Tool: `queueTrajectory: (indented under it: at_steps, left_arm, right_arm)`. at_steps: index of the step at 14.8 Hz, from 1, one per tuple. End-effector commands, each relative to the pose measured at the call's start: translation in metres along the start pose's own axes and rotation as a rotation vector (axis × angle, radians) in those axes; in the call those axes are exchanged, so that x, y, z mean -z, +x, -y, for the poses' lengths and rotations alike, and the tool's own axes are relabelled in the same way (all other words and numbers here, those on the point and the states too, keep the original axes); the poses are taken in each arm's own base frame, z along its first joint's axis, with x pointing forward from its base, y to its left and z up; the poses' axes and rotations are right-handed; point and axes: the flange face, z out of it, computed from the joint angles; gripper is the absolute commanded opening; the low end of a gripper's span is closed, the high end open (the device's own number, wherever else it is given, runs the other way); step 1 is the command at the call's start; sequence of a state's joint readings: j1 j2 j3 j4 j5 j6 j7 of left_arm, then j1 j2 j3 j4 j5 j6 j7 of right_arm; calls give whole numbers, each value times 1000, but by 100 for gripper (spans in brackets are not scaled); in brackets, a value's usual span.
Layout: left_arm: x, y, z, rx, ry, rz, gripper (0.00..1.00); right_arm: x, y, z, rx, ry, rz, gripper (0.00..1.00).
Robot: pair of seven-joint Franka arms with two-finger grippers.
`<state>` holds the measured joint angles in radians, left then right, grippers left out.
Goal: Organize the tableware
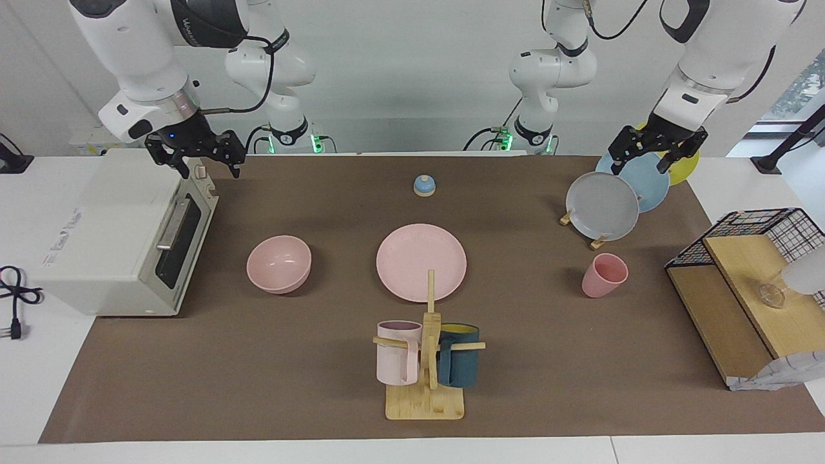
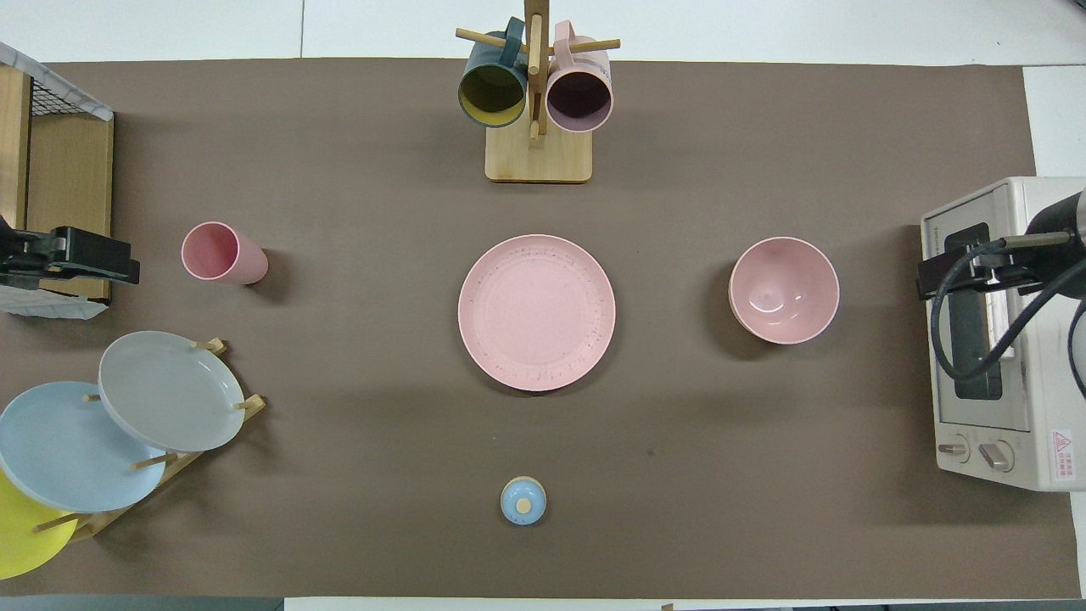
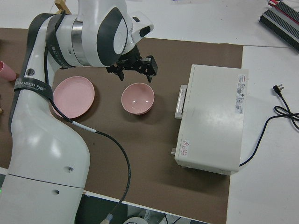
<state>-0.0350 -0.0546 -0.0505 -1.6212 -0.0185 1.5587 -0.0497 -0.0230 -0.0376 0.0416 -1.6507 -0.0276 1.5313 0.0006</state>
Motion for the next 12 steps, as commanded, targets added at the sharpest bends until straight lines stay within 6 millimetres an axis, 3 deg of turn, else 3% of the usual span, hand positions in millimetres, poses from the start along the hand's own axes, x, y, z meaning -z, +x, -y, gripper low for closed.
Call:
queueTrajectory:
  at_steps: [1, 6, 10, 12]
  left_arm:
    - [2, -6, 1, 1, 18, 3, 100]
    - [3, -5, 1, 2, 17, -4, 100]
    - [3, -5, 1, -5, 17, -6, 100]
    - [3, -5, 1, -5, 17, -6, 100]
  right_arm:
    - [2, 1, 0, 14, 2, 10, 100]
    - [6, -2, 4, 21, 1, 1, 100]
    - [-9, -2, 8, 41, -3, -31, 100]
    - [-26, 7, 38, 77, 5, -24, 100]
